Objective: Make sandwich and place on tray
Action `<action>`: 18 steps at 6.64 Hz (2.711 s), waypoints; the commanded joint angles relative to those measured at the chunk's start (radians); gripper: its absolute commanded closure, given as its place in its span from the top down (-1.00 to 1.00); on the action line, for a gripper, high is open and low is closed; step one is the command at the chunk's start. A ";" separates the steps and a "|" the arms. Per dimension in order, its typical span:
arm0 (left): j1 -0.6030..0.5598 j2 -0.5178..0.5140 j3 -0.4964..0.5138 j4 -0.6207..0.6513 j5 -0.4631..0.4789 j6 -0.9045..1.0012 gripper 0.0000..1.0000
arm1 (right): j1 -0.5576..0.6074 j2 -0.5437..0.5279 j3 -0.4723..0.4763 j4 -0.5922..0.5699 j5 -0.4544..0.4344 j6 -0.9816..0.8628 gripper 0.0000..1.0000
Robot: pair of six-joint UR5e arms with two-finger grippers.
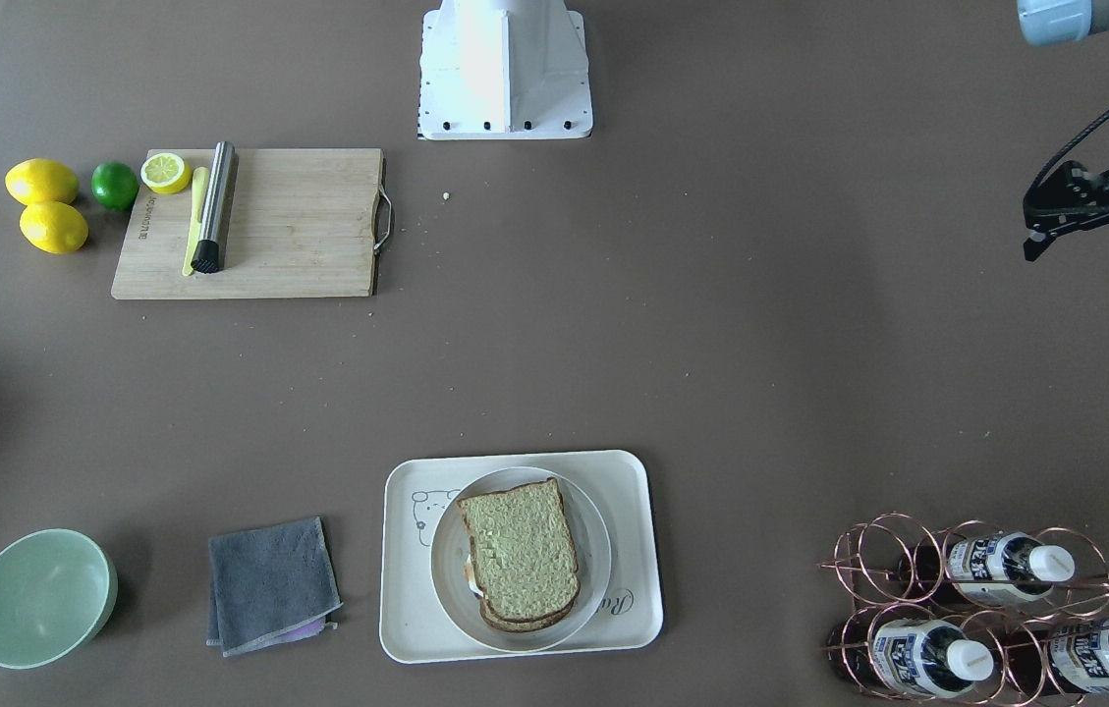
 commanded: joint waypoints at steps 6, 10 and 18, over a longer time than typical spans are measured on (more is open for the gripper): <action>-0.315 0.269 0.097 -0.004 -0.072 0.456 0.94 | 0.021 -0.028 -0.019 0.007 -0.010 -0.034 1.00; -0.362 0.298 0.121 0.007 -0.073 0.539 0.95 | 0.021 -0.089 -0.009 0.015 0.004 -0.055 1.00; -0.362 0.339 0.104 0.005 -0.084 0.529 0.95 | 0.019 -0.099 0.014 0.013 0.004 -0.055 1.00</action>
